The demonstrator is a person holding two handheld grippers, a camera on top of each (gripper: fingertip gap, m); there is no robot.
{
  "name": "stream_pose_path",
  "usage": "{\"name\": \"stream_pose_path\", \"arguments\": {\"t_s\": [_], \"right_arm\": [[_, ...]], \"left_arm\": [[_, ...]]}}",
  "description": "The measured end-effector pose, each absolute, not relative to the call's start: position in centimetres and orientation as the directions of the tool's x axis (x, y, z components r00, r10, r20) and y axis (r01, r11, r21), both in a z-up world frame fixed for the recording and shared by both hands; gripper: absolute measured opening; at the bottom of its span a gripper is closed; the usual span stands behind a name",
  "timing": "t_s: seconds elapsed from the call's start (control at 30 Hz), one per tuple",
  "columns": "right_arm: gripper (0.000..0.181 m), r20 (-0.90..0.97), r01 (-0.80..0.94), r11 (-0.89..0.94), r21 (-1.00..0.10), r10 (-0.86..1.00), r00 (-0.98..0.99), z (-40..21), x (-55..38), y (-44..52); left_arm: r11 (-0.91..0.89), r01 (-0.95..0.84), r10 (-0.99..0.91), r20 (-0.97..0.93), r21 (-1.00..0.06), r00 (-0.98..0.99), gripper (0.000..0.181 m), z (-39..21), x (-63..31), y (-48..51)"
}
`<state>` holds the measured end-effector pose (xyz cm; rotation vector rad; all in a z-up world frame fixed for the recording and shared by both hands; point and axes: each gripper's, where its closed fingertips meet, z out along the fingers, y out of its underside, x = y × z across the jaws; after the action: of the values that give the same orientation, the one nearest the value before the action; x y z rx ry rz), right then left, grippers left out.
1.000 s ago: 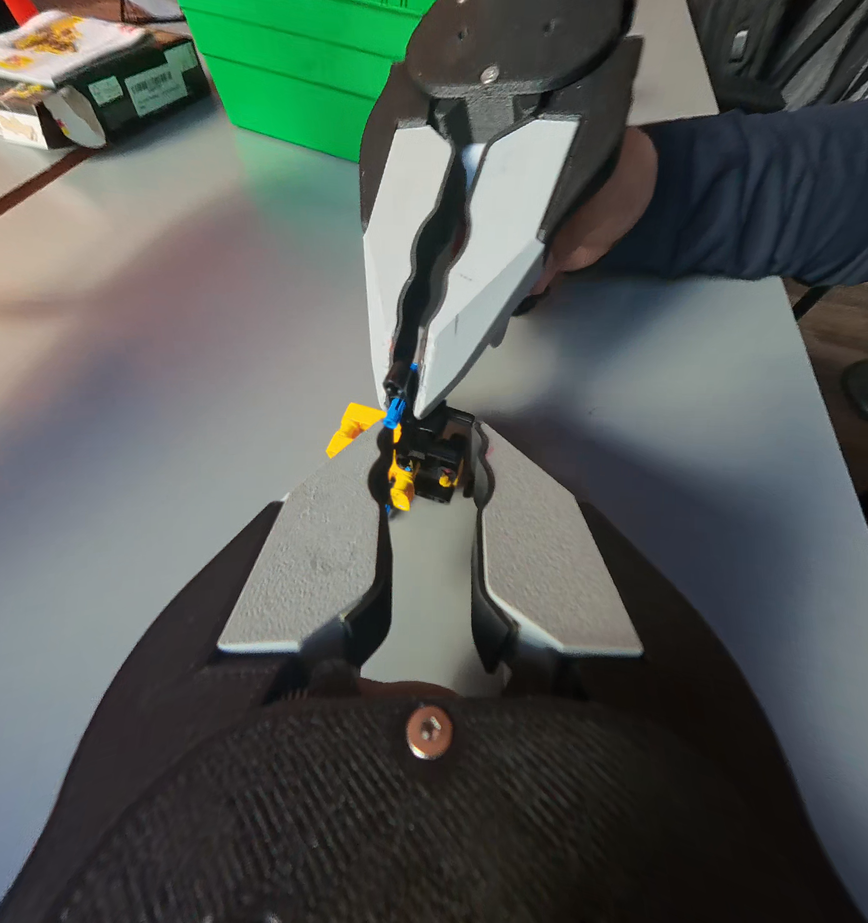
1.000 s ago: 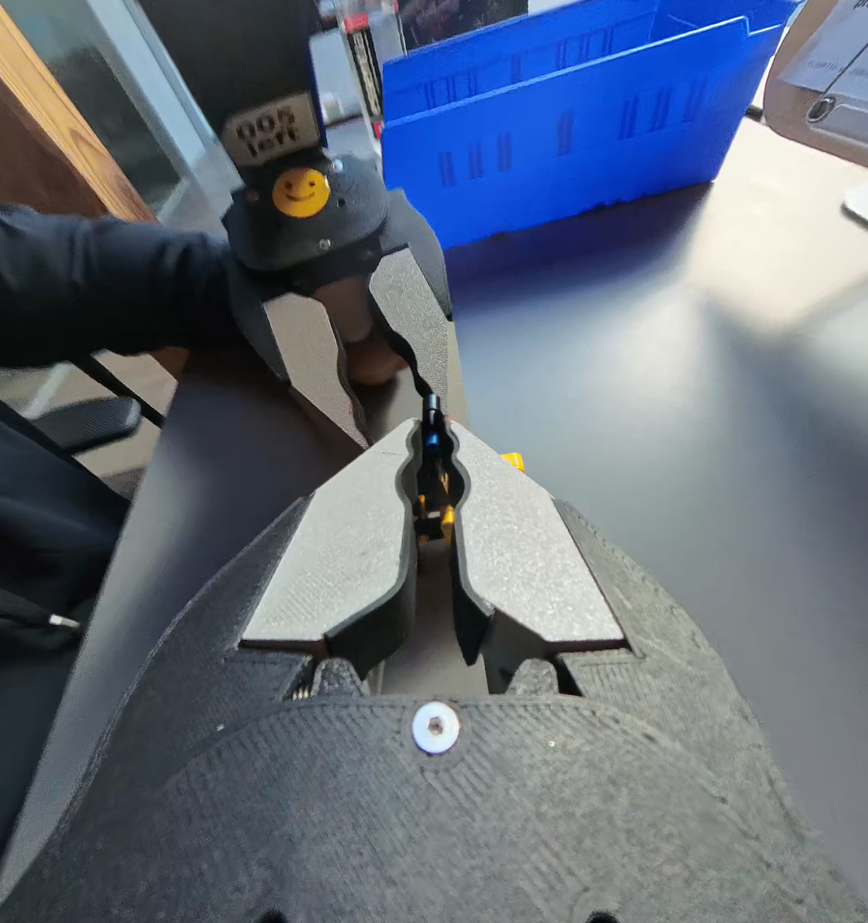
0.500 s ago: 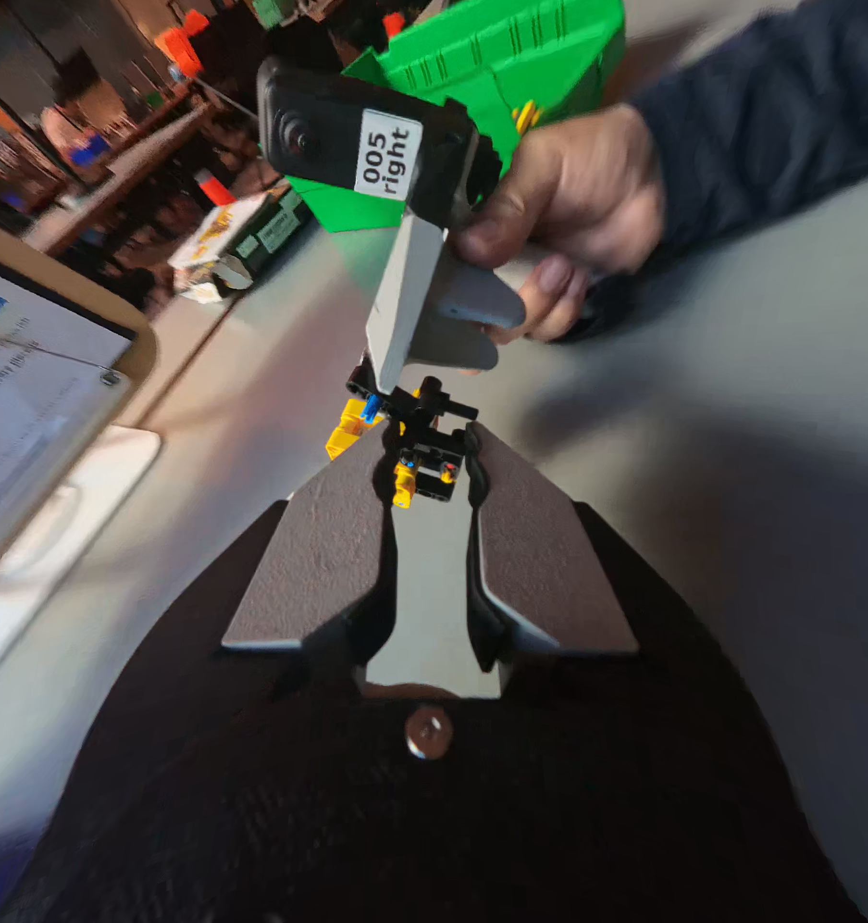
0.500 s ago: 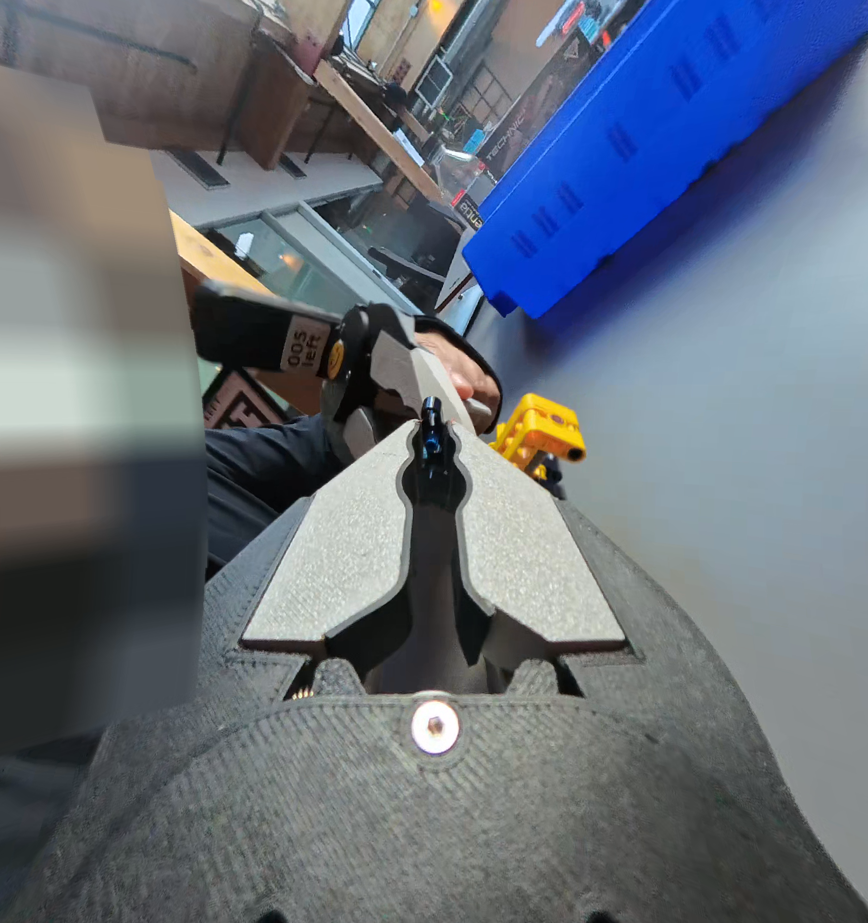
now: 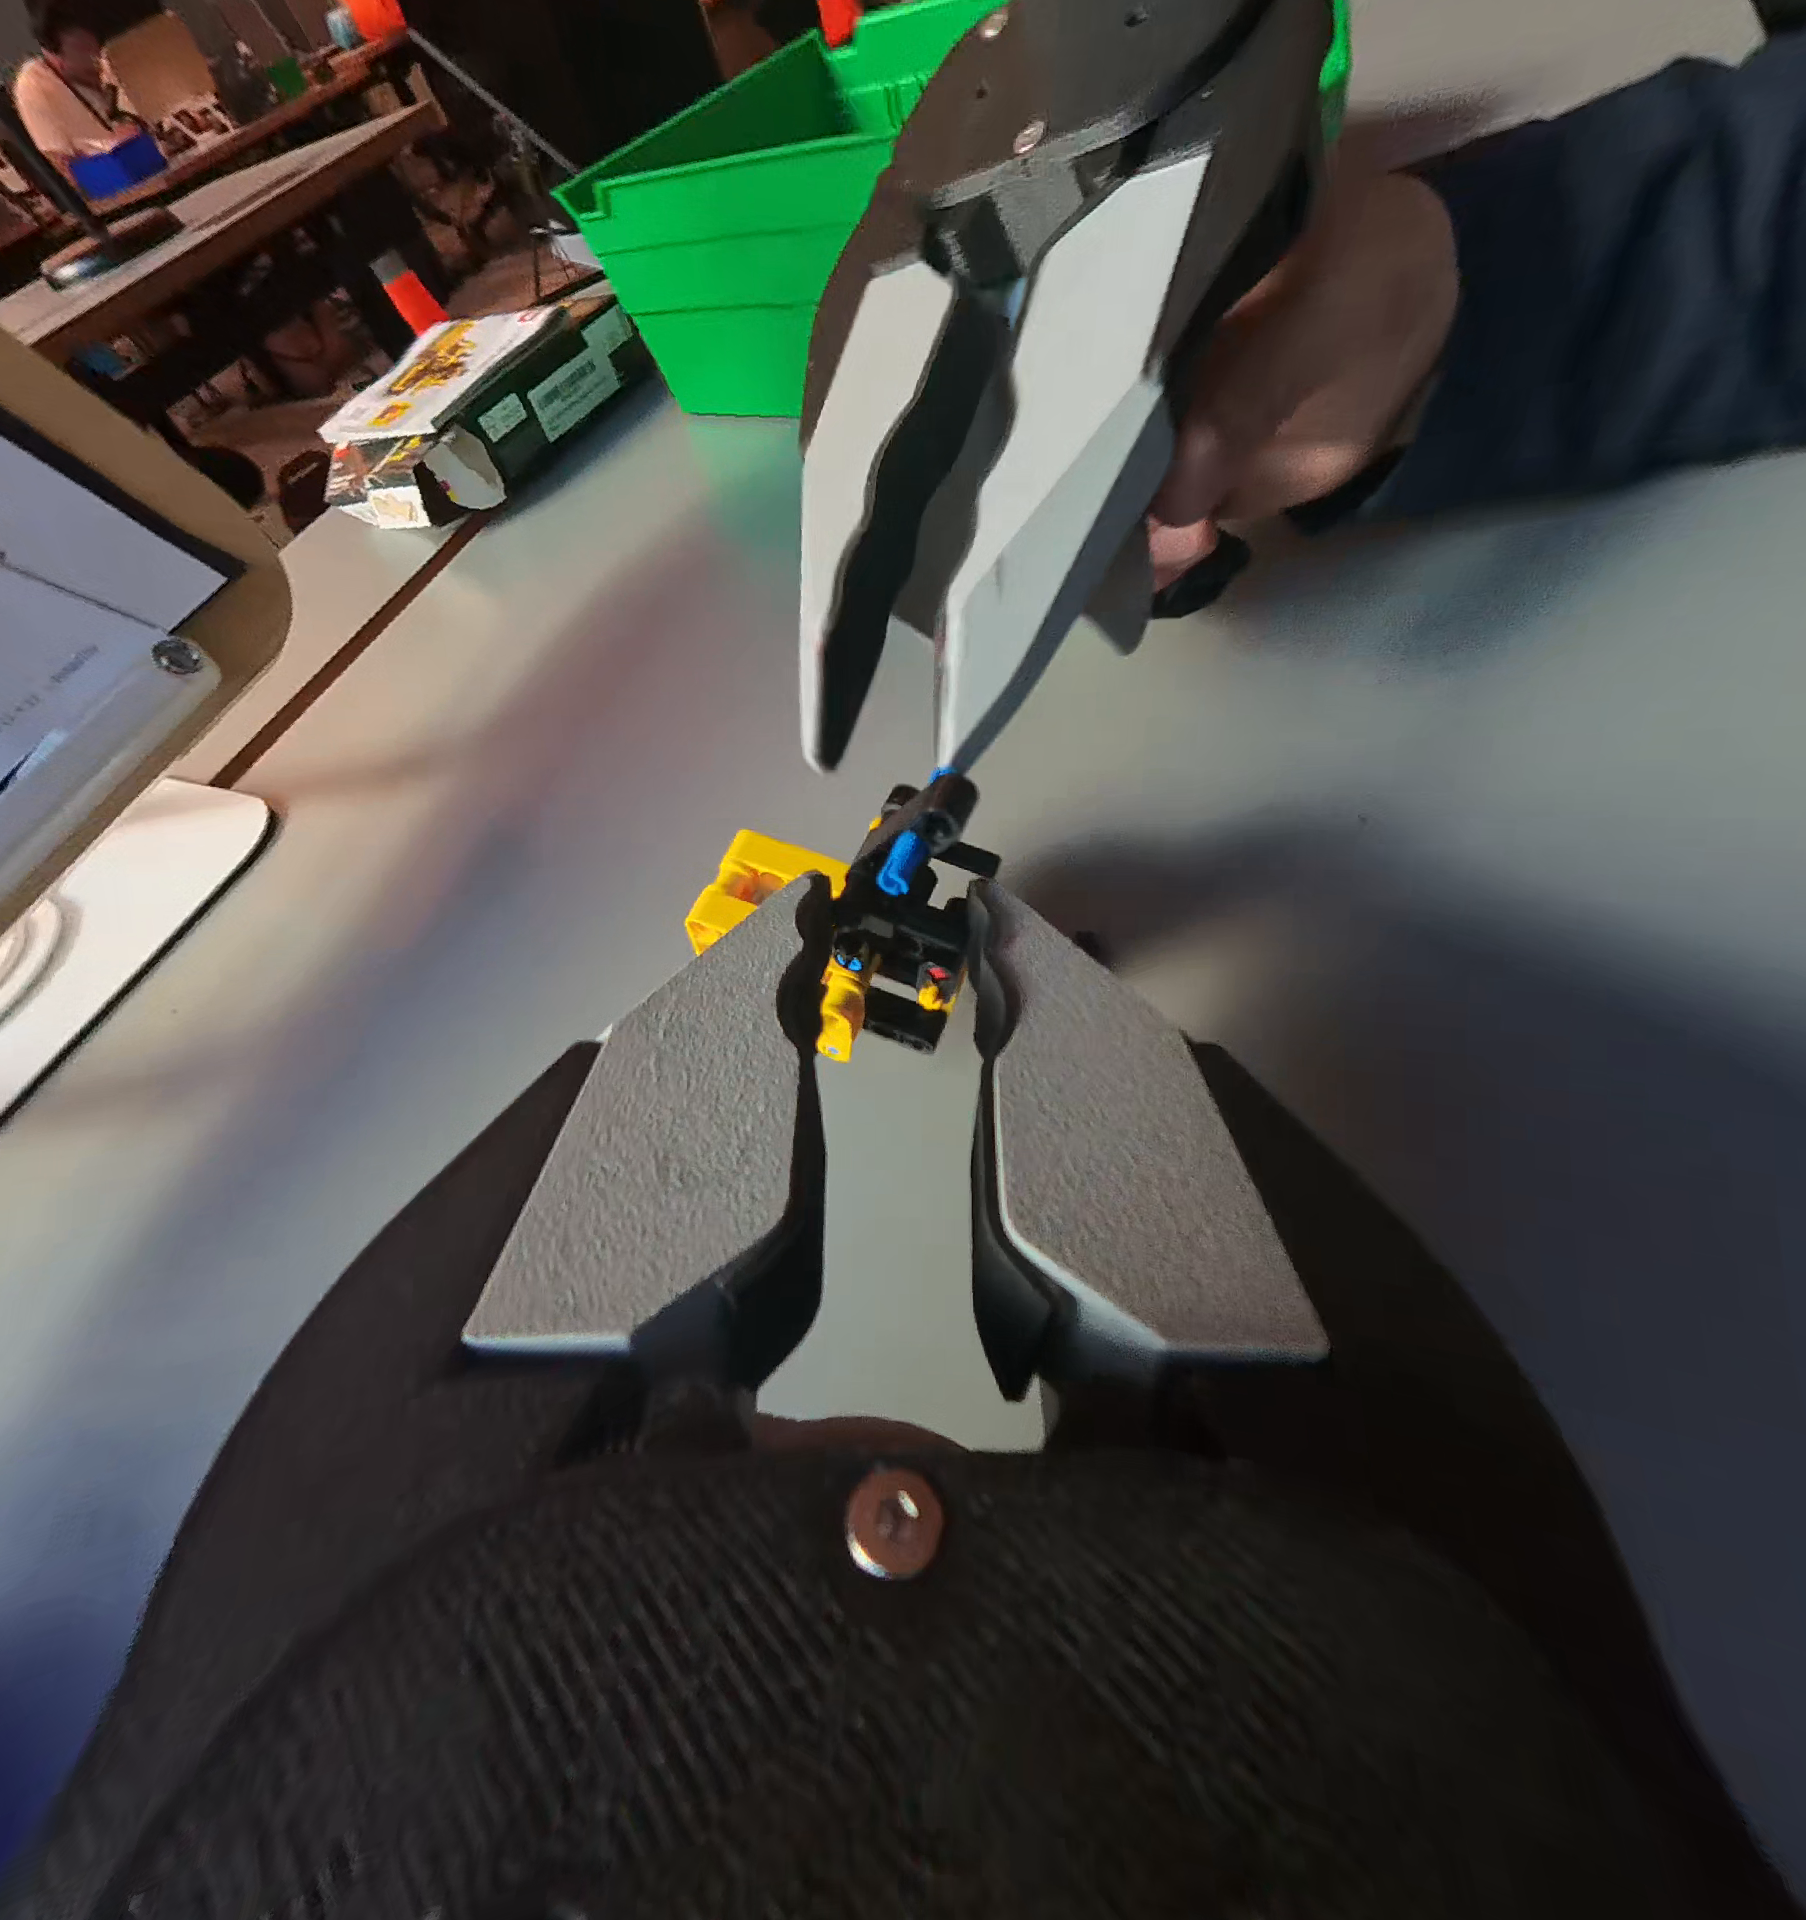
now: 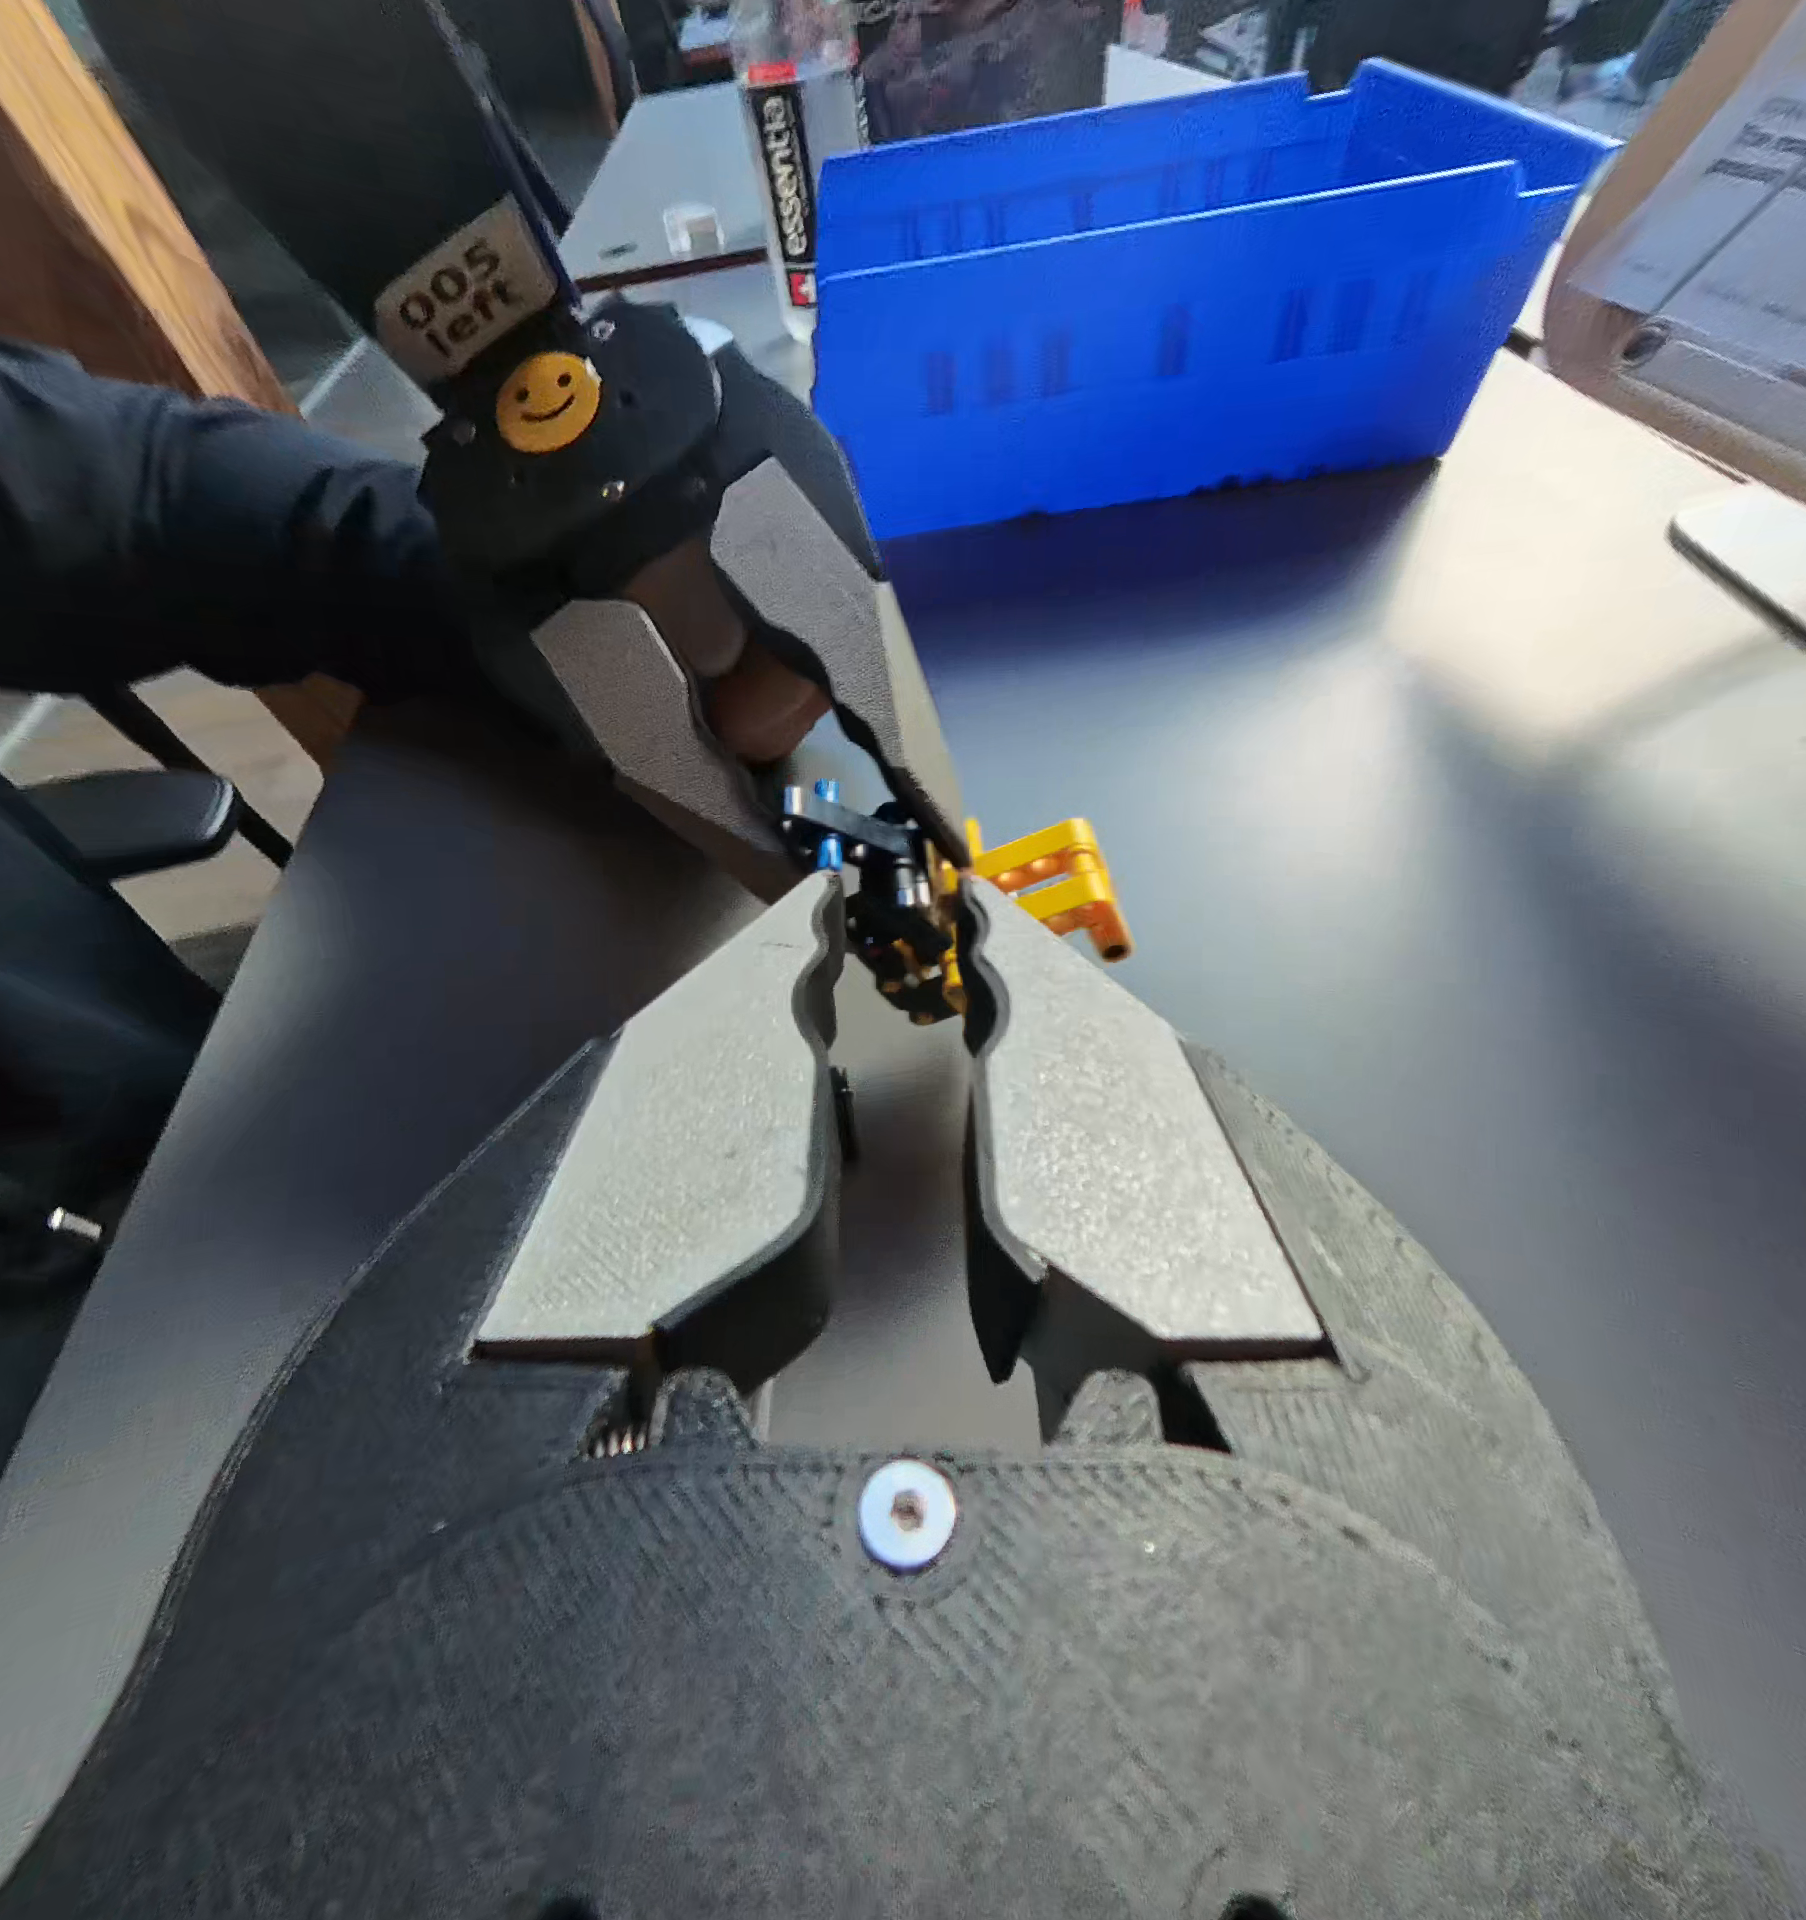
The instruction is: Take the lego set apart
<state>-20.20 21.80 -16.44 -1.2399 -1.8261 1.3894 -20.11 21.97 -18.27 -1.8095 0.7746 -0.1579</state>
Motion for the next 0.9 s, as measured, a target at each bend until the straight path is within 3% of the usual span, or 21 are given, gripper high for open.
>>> {"name": "stream_pose_path", "arguments": {"t_s": [0.1, 0.33, 0.53, 0.73, 0.9], "right_arm": [[0.005, 0.003, 0.343, 0.167, -0.924, 0.902, -0.432, -17.1, -20.2, 21.9], [0.01, 0.194, 0.3, 0.353, -0.886, 0.871, -0.452, -17.4, -19.7, 21.4], [0.008, 0.442, 0.276, 0.577, -0.769, 0.791, -0.423, -18.1, -19.6, 21.3], [0.008, 0.349, 0.251, 0.472, -0.845, 0.843, -0.408, -16.8, -19.9, 20.8], [0.008, 0.245, 0.242, 0.371, -0.896, 0.871, -0.426, -16.2, -19.7, 20.7]], "left_arm": [[-0.163, -0.492, -0.547, -0.336, -0.855, 0.766, 0.023, -18.6, -20.5, 22.1], [-0.093, -0.522, -0.588, -0.376, -0.848, 0.716, 0.023, -18.4, -19.8, 21.4], [-0.125, -0.353, -0.625, -0.203, -0.927, 0.753, 0.023, -17.1, -19.6, 20.9], [-0.225, -0.128, -0.656, 0.053, -0.966, 0.753, 0.023, -16.1, -19.8, 20.8], [-0.231, -0.101, -0.68, 0.086, -0.968, 0.728, 0.023, -15.9, -19.2, 20.5]]}}
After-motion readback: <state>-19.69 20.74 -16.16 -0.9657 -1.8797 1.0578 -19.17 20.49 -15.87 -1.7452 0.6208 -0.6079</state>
